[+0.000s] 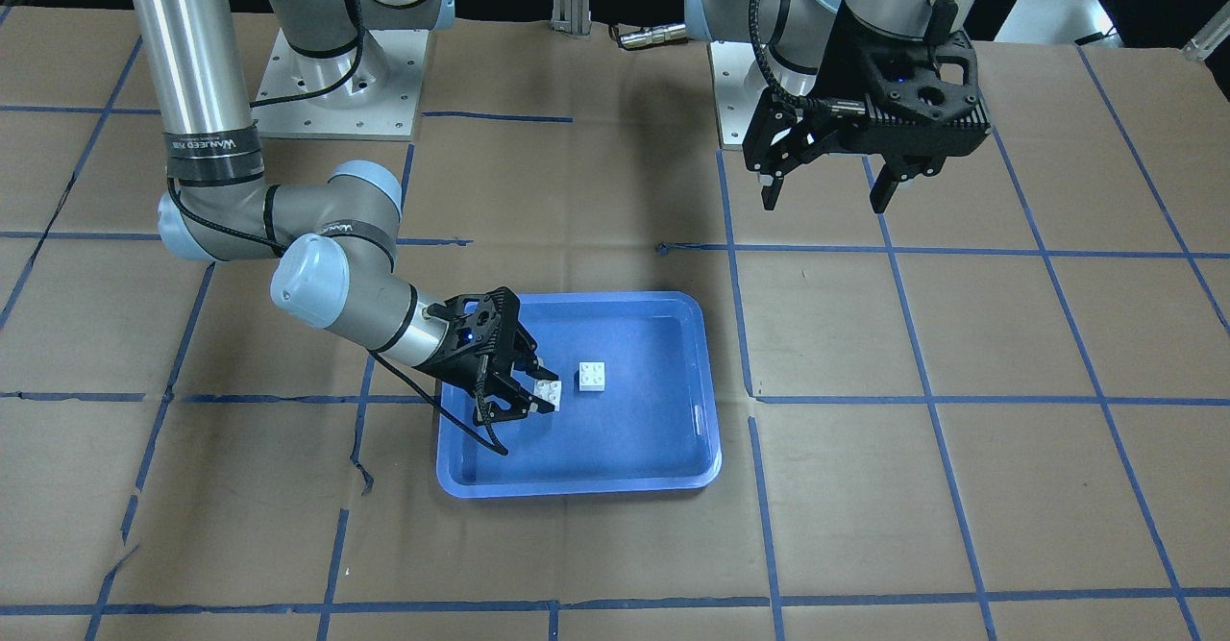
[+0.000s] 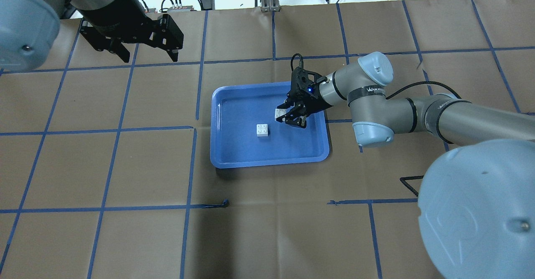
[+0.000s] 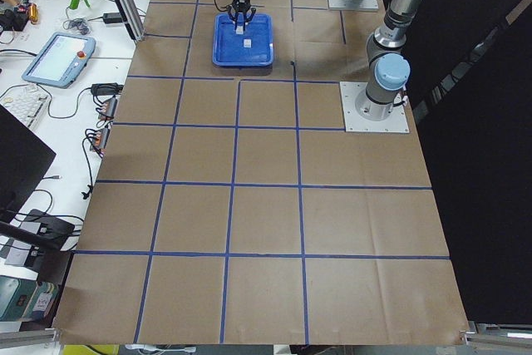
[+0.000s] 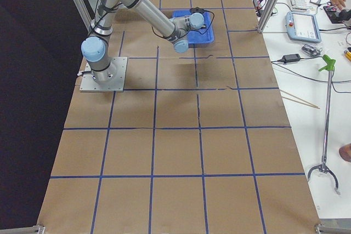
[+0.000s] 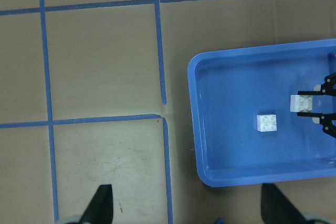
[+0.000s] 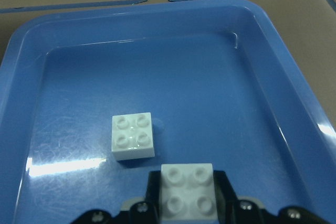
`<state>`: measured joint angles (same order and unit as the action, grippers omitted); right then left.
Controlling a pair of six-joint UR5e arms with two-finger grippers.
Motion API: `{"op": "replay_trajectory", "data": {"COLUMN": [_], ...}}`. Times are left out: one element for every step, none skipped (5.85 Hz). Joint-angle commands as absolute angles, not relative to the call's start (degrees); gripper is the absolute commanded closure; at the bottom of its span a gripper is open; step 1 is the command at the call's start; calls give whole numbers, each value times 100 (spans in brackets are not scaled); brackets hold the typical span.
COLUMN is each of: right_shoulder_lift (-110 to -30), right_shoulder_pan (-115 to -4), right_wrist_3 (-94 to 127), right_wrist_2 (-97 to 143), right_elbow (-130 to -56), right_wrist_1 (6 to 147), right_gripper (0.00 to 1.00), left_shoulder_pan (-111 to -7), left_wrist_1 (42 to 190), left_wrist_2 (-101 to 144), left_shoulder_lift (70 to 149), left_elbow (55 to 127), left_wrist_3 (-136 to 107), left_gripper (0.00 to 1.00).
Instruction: Assemble white blocks and place on blue tray
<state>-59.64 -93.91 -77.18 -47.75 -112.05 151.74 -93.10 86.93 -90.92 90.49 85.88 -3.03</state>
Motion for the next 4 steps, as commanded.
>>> {"op": "replay_trajectory", "data": {"right_shoulder_lift": [-5906, -5906, -5871, -5871], "right_shoulder_pan": [-9448, -9570, -9571, -9563], "right_wrist_3": [-7708, -7717, -7717, -7717], "right_wrist_2": [-4781, -4807, -4808, -4816], "right_elbow": [-11241, -11241, -11250, -11337], "right_wrist_1": [15232, 15240, 15240, 15292], "right_gripper": [63, 64, 63, 63], "left_shoulder_pan": [-9264, -9238, -9203, -9124], "left_wrist_1": [8781, 8763, 8754, 8754], "left_wrist_2": [-9070, -9070, -9053, -9027], "left_shoulder_lift": [8982, 8982, 8982, 8982], "left_elbow": [8604, 8631, 8579, 8569], "left_wrist_3": [-317, -316, -316, -308], "left_gripper": [1, 1, 1, 1]}}
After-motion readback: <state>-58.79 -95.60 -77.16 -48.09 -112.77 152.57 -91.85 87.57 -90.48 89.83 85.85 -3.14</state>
